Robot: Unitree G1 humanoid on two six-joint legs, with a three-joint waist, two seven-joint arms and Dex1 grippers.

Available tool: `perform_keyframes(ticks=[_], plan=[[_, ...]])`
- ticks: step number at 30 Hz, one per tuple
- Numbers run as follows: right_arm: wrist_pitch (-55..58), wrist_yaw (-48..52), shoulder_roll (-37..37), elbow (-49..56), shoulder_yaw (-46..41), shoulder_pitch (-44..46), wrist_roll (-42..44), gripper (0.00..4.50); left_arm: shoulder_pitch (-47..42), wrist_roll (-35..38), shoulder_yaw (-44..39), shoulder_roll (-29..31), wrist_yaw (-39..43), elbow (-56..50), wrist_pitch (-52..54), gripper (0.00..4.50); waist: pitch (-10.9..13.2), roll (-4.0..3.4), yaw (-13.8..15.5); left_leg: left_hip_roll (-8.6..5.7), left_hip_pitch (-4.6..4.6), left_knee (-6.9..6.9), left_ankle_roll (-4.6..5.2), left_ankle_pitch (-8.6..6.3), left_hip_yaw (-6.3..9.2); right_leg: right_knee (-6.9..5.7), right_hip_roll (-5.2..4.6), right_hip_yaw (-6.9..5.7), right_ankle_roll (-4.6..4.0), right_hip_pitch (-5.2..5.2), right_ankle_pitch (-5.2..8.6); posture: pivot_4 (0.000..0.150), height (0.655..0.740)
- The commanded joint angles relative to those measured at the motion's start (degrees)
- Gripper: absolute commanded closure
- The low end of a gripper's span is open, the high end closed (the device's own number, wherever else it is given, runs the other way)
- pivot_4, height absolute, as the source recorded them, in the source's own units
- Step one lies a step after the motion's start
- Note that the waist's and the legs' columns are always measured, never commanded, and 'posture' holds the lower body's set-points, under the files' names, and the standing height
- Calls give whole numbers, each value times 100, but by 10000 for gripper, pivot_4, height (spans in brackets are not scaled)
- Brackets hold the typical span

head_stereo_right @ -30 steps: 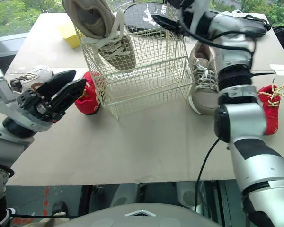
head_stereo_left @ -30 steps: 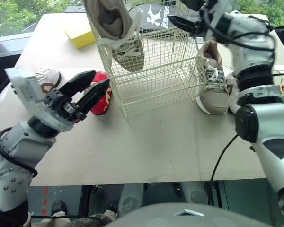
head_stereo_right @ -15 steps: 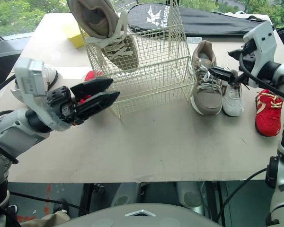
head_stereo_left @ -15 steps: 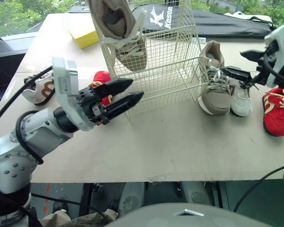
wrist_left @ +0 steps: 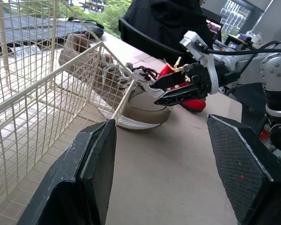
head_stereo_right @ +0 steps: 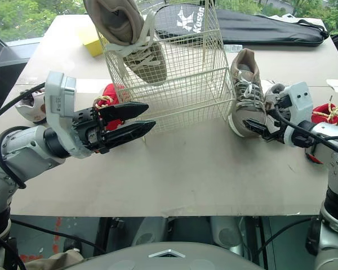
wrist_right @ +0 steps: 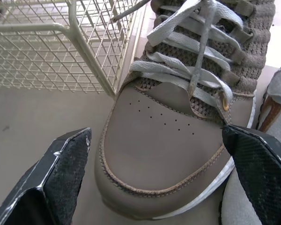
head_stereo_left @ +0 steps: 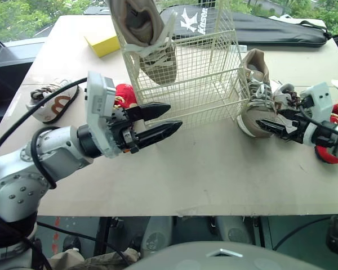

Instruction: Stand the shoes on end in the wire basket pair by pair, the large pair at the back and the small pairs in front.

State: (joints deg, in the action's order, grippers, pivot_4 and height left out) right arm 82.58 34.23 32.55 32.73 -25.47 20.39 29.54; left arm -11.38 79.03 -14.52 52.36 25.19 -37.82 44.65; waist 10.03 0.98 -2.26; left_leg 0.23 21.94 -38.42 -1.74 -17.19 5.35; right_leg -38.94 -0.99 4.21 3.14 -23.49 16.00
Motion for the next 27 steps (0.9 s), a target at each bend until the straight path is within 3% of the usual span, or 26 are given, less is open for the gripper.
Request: perform_keyframes(ticks=[1,7,16,27], plan=[[874,-95,-320,431,-1137,93,451,501,-27,112,-120,-26,101,-13,-7,10968,0,0,11,0,0,0,4,-2,1,0,0,-1,0,0,0,1500,7400],[992,-497,-610,408,-1694,-523,1247,501,-194,43,23,-89,295,113,23,10968,-3,5,35,-2,2,0,16,-9,6,8,-2,-9,0,4,1,1500,7400],[992,-1177,-886,-151,-1850,-151,1686,501,-353,7,88,-183,324,179,85,10968,-4,4,-12,1,-13,-1,18,-9,-5,-5,4,3,0,7,0,1500,7400],[949,-1407,-529,-914,-1038,266,1457,501,-298,-17,50,-269,182,63,75,10968,-4,5,-14,-1,-10,-1,18,-9,-6,-1,0,3,0,7,0,1500,7400]])
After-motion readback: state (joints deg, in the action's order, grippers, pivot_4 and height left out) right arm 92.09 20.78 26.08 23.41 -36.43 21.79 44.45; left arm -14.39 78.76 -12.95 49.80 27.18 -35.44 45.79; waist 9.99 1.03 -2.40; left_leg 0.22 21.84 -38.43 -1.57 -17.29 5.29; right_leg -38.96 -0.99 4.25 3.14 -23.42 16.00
